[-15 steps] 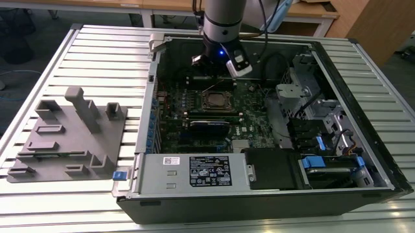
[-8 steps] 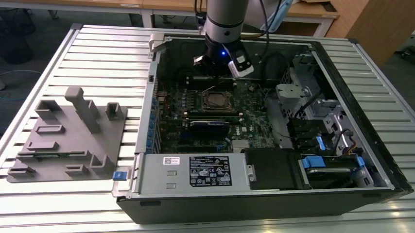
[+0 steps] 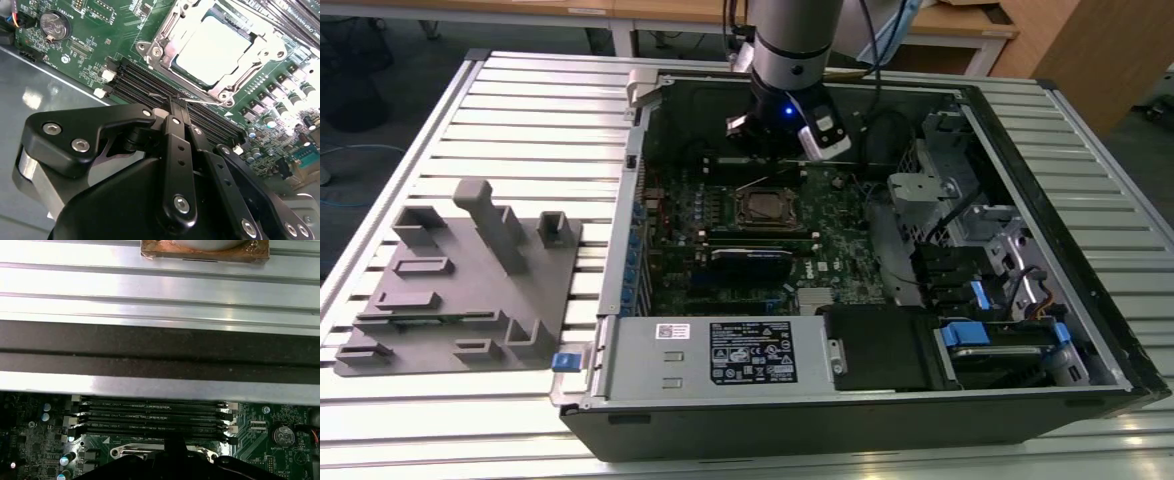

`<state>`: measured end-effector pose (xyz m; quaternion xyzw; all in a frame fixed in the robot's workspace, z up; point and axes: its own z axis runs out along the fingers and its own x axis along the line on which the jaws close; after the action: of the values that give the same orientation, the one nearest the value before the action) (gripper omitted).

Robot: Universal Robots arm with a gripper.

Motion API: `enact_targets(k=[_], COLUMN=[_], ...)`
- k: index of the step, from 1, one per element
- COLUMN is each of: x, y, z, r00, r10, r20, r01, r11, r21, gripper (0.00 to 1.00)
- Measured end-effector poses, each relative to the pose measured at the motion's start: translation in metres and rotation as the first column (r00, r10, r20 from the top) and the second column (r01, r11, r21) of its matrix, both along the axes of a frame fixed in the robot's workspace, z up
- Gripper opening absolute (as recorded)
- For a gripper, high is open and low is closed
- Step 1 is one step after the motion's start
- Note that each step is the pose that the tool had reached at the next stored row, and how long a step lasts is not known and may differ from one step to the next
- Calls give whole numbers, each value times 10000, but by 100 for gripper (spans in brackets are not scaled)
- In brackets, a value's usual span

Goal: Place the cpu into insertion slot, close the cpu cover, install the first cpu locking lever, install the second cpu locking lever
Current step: 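Install the first cpu locking lever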

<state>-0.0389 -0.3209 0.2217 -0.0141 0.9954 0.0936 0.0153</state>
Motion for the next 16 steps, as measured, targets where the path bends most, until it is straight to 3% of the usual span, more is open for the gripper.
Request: enact_targets(k=[8, 9, 16], x=[59, 97, 116], y=[5, 6, 11], z=[-37, -89, -164], r00=[10000, 10000, 10000], r10=[0, 0, 0], r20=[1, 1, 1], r01=[0, 0, 0], r11=[10000, 10000, 9998], r21=[-18, -70, -191], gripper=[10, 10, 10])
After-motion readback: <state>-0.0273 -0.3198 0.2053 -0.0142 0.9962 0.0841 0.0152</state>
